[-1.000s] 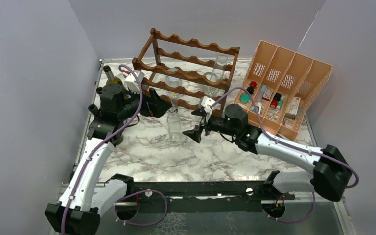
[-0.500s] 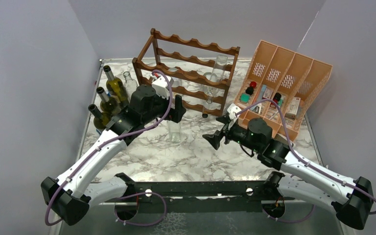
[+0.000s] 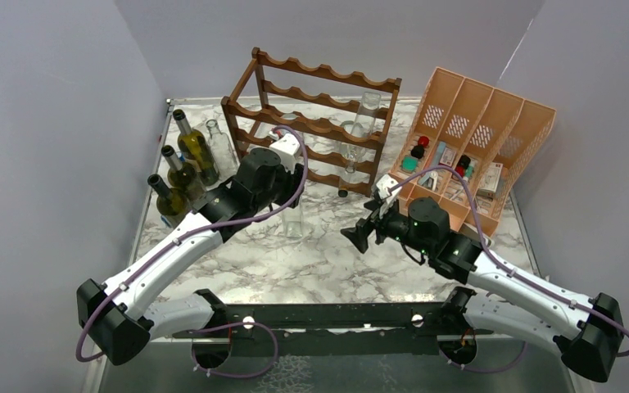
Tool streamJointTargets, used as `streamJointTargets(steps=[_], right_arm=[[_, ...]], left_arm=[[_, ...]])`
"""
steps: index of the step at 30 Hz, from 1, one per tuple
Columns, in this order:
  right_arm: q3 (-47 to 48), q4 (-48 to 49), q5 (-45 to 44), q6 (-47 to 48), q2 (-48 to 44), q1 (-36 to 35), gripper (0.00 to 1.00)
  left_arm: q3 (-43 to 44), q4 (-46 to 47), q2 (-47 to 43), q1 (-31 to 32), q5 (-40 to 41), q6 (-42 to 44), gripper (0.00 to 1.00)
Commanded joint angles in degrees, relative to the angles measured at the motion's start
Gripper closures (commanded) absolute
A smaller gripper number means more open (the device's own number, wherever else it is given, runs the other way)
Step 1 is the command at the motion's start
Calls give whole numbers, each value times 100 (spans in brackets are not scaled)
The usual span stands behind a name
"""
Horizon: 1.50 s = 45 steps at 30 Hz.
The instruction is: Take the wine bottle off the wine rack
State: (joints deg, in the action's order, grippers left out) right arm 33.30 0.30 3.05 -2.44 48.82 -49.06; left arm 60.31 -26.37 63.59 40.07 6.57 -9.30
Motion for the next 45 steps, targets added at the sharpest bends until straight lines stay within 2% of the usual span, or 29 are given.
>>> streamJointTargets(steps=[1,5,10,14,17,21,27,38,45], right_arm=[[78,57,-46,98,17,-25,0],[13,154,-33,110,-18,-25,0],[53,69,-109,139,31,-25,0],[36,78,-112,148,-57,-25,0],[69,-20,-137,157,-107,-25,0],[63,-85,-178,163,-178,-25,0],[105,-162,-173,97,-197,-25,0],[183,-355,-233,85,-237,-25,0],[257,-452,-252,80,-218,-24,0]], left_arm=[[112,-138,-5,123,527,178,51],[178,-239,-5,123,756,372,55],[334,-282,-18,115,1379,782,81],[544,-316,58,2,2105,1130,90],[685,-285,102,-438,2357,1198,100],[728,14,93,-1560,1610,1017,100],[640,428,260,-2325,1321,781,100],[321,1057,414,-2838,1145,459,100],[166,1238,564,-2926,1077,249,99]])
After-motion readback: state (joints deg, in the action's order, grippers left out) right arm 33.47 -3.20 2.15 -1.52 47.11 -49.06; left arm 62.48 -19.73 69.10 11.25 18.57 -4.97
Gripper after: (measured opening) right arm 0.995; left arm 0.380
